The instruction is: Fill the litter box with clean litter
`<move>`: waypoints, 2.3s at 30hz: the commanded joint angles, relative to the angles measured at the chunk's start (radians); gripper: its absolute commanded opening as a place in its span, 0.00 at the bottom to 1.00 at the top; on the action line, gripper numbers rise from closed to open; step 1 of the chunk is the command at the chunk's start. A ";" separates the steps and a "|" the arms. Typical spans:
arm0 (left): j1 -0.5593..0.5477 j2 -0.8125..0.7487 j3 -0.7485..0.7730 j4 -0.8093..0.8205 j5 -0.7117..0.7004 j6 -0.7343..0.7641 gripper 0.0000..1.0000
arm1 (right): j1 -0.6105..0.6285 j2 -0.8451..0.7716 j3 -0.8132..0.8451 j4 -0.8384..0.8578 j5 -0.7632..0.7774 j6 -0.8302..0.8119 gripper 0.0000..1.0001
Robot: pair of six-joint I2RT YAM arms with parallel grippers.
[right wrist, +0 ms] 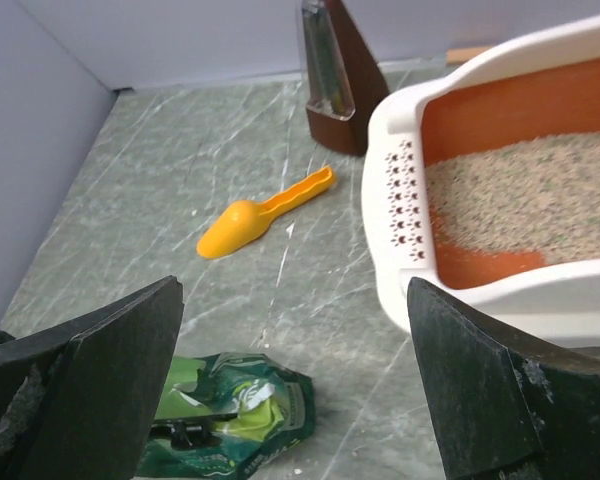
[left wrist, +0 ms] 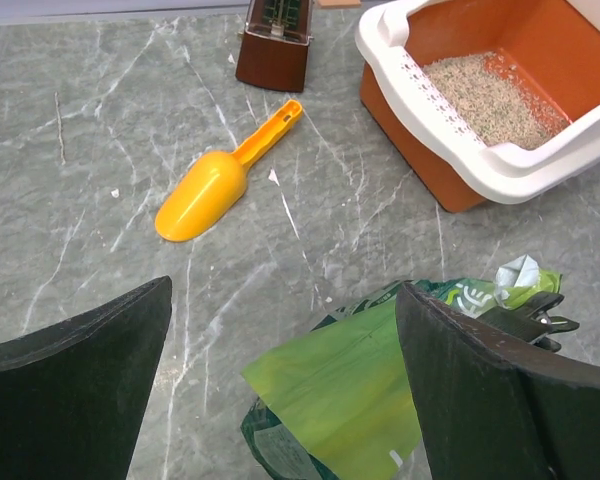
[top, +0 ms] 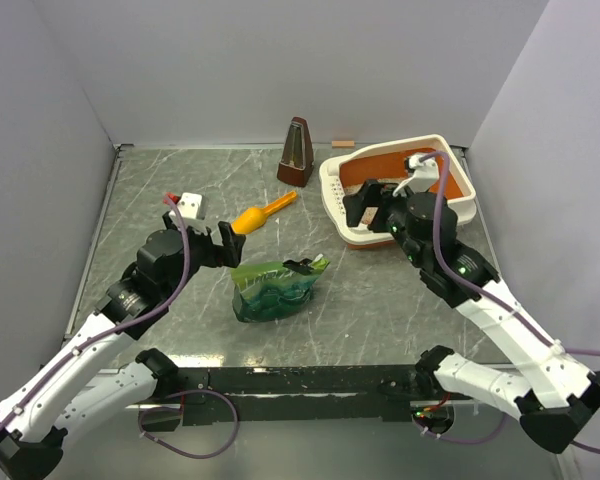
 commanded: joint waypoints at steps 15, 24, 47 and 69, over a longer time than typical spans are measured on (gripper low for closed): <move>-0.003 -0.019 0.013 0.050 0.105 0.008 0.97 | 0.002 -0.019 -0.105 0.006 -0.585 -0.512 0.99; -0.003 -0.042 0.013 0.057 0.168 -0.010 0.97 | 0.002 0.060 -0.154 0.092 -0.846 -0.641 0.98; -0.003 -0.048 0.021 0.050 0.235 -0.021 0.97 | 0.011 0.218 -0.146 0.121 -1.007 -0.748 0.89; -0.002 -0.036 0.017 0.047 0.235 -0.021 0.97 | 0.014 0.055 -0.172 0.117 -0.784 -0.672 0.00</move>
